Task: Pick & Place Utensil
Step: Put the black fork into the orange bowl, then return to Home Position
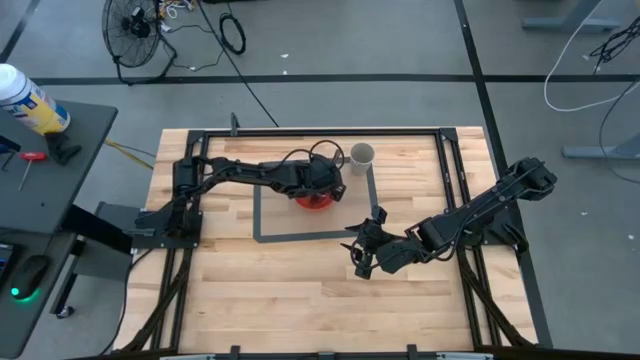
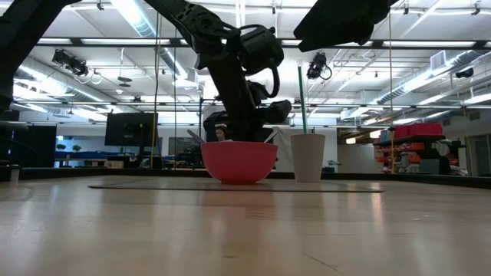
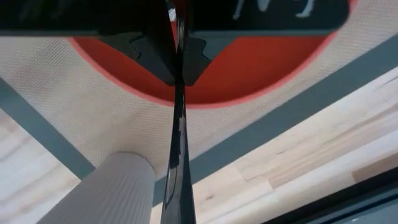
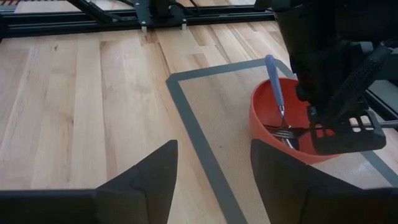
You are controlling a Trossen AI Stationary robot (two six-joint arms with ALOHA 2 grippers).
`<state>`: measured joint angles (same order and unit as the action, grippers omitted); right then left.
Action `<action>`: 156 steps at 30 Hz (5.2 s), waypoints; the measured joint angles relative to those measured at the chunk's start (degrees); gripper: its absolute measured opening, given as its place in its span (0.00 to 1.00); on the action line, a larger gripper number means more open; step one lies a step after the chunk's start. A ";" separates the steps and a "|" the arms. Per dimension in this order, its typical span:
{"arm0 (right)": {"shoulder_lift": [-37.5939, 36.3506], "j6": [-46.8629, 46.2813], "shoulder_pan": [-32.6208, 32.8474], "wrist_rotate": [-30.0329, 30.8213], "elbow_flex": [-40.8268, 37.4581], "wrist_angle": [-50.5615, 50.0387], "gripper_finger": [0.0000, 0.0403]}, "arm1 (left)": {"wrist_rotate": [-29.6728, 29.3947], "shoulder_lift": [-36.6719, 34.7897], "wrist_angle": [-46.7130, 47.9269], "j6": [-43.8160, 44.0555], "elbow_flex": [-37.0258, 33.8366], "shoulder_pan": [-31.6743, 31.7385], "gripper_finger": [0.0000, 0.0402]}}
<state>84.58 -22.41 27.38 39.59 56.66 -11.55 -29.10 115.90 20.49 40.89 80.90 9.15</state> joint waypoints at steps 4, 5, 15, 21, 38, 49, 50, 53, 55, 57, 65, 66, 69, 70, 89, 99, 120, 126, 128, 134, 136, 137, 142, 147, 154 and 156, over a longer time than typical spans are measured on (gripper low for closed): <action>0.00 0.00 0.00 0.00 0.00 0.02 0.51 | -0.11 0.00 0.00 -1.04 0.00 0.00 0.05; 0.00 0.00 0.00 0.00 0.00 0.02 0.51 | -0.02 0.00 0.00 -1.15 0.00 0.00 0.05; 0.00 0.00 0.00 0.00 0.00 0.02 0.51 | 0.30 0.00 0.00 -1.69 0.00 0.02 0.06; 0.00 0.00 -0.02 0.00 0.00 0.00 0.51 | -1.12 0.00 0.00 -1.67 0.00 0.01 0.16; 0.00 0.00 0.00 -0.02 0.00 0.02 0.51 | -0.66 -2.15 1.02 -1.65 0.02 -1.06 0.25; -2.22 1.98 1.77 0.48 0.00 -0.24 0.51 | -6.42 -14.82 16.75 -3.09 0.04 -5.50 0.25; -2.40 2.87 2.25 0.50 0.02 -0.25 0.51 | -8.28 -16.38 18.94 -3.13 0.07 -6.33 0.25; -2.60 4.89 3.66 0.46 0.02 -0.44 0.51 | -13.45 -21.33 26.84 -4.45 0.07 -9.60 0.25; -2.60 6.16 4.25 0.44 0.02 -0.40 0.51 | -15.43 -24.03 31.73 -6.89 0.07 -12.21 0.24; -2.60 6.93 4.41 0.42 0.02 -0.18 0.51 | -15.74 -26.25 36.02 -7.06 0.07 -14.61 0.23; -1.94 10.29 0.41 -1.52 0.03 6.26 0.51 | -14.15 -29.35 41.28 -8.10 -1.01 -19.98 0.16; -1.77 10.91 -0.45 -2.16 0.04 7.20 0.51 | -16.33 -29.40 40.30 -9.96 -2.43 -20.72 0.15; -1.47 13.54 -3.00 -4.04 0.04 9.59 0.51 | -21.47 -31.50 37.16 -11.47 -9.39 -21.32 0.13; -1.29 14.46 -3.92 -4.86 0.04 10.67 0.51 | -20.84 -33.19 35.34 -11.65 -11.89 -20.51 0.12; -17.35 28.61 -12.57 -20.15 -12.15 31.01 0.41 | 11.34 -78.08 -17.22 -38.03 -48.85 -9.33 0.03; -41.52 23.21 -12.48 -20.88 -32.72 34.22 0.30 | 12.43 -97.00 -17.10 -38.53 -57.07 -9.58 0.03; -76.65 23.52 -12.48 -32.74 -35.63 9.55 0.20 | 16.32 -115.67 -29.90 -36.01 -74.30 -9.70 0.03; -84.63 22.26 -12.48 -35.42 -38.41 8.10 0.18 | 17.02 -115.78 -38.63 -35.90 -80.44 -9.69 0.03; -84.54 21.38 -12.48 -36.17 -41.46 10.68 0.17 | 17.84 -115.54 -38.59 -35.55 -80.39 -9.77 0.03; -83.81 19.59 -13.11 -40.21 -56.00 32.29 0.13 | 18.22 -115.62 -40.93 -35.21 -80.39 -9.77 0.03; -83.67 17.76 -14.01 -40.39 -55.16 29.79 0.12 | 17.56 -115.58 -40.21 -35.38 -80.39 -9.77 0.03; -83.45 16.94 -14.74 -39.24 -55.02 30.15 0.11 | 17.27 -115.54 -40.27 -35.50 -80.39 -9.77 0.03; -83.48 14.23 -19.95 -40.32 -55.08 29.20 0.04 | 15.93 -115.54 -39.95 -36.93 -80.39 -9.75 0.03; -83.47 14.74 -24.04 -41.10 -55.10 28.52 0.01 | 15.23 -115.54 -35.20 -37.12 -80.39 -9.73 0.03; -83.41 18.67 -27.10 -43.57 -55.80 21.81 0.01 | 15.56 -115.54 -31.97 -38.77 -80.39 -9.73 0.03; -83.25 18.72 -26.94 -46.54 -55.78 21.48 0.01 | 16.56 -115.54 -30.64 -39.85 -80.39 -9.73 0.03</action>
<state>1.33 -3.70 0.43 -6.95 0.88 9.93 -12.53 0.36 -10.15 1.04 0.51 -0.58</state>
